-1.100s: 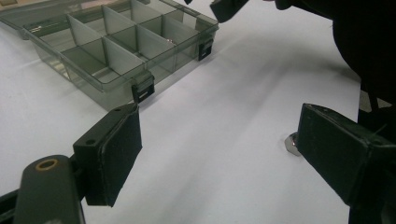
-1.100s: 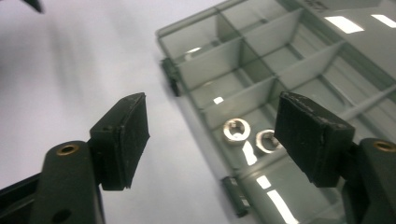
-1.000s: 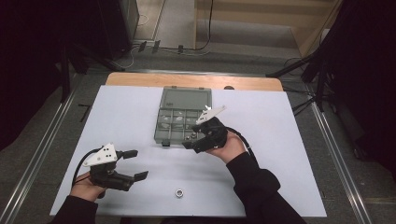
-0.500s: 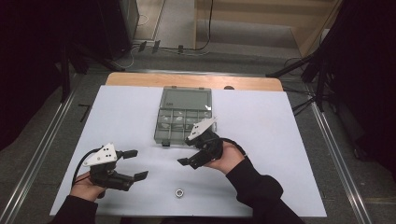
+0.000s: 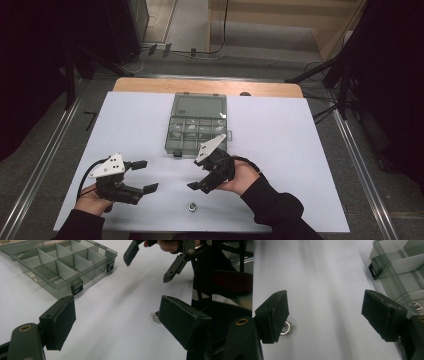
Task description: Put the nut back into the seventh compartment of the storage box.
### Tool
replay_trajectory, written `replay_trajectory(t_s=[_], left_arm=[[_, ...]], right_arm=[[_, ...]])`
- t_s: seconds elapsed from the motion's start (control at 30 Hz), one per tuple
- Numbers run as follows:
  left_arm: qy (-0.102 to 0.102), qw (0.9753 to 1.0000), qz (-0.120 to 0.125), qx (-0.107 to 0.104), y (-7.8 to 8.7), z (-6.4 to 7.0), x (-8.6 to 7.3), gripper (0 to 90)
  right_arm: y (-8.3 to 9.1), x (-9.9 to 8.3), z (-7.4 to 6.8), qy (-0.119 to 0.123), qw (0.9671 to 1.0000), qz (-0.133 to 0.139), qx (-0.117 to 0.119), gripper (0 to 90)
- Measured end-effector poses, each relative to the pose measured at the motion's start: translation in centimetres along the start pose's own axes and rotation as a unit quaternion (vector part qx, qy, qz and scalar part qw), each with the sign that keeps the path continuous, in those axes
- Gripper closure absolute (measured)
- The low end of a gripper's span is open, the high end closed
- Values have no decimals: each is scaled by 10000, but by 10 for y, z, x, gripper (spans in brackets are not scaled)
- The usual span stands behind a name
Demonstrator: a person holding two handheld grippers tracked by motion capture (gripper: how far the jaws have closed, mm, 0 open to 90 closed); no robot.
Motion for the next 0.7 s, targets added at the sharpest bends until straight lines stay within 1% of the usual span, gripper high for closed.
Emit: replay_trajectory(t_s=[0.17,0.2,0.3,0.33,0.47,0.5,0.57,0.6,0.67,0.7], left_arm=[[6,10000,-4,4,0,0,0,147],[4,10000,-6,4,0,0,0,147],[-5,10000,-4,-2,0,0,0,147],[-8,10000,-6,-12,0,0,0,147],[-13,10000,-7,-13,0,0,0,147],[-12,10000,-7,-10,0,0,0,147],[-10,10000,-5,-15,0,0,0,147],[-11,10000,-10,-7,0,0,0,147],[-13,10000,-6,-16,0,0,0,147],[-14,10000,-4,-16,0,0,0,147]], right_arm=[[-3,-3,-7,144,9998,-113,-7,246],[-4,-4,-8,140,9998,-149,1,248],[-9,-8,-12,317,9991,-283,-52,252],[-10,-9,-14,335,9988,-357,-56,255],[-14,-12,-18,416,9980,-463,-84,266],[-15,-13,-20,382,9978,-540,-54,269],[-18,-14,-22,509,9968,-605,-131,272],[-19,-15,-24,557,9963,-652,-111,272],[-21,-16,-27,656,9949,-743,-163,273],[-22,-17,-29,611,9949,-786,-140,274]])
Point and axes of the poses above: each handheld gripper's, and its own axes: y roughly backward along the jaws, x roughly out of its top, z roughly to its right, the point moved 3 cm from there along -y, roughly forward along the jaws, and after that the axes turned 14 degrees about -y, right-handed, at the moved point
